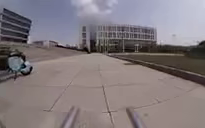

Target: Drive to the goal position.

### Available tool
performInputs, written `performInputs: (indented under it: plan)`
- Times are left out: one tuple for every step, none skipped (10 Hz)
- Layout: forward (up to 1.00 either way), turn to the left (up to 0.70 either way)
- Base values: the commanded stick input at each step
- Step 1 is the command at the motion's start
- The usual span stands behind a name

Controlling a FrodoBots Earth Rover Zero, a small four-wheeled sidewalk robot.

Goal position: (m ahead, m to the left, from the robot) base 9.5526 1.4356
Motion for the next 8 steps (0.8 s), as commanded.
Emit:
performInputs:
  plan:
    - [0.7, 0.0]
    - [0.7, 0.0]
    - [0.7, 0.0]
    - [0.7, 0.0]
    - [0.7, 0.0]
    - [0.7, 0.0]
    - [0.7, 0.0]
    - [0.7, 0.0]
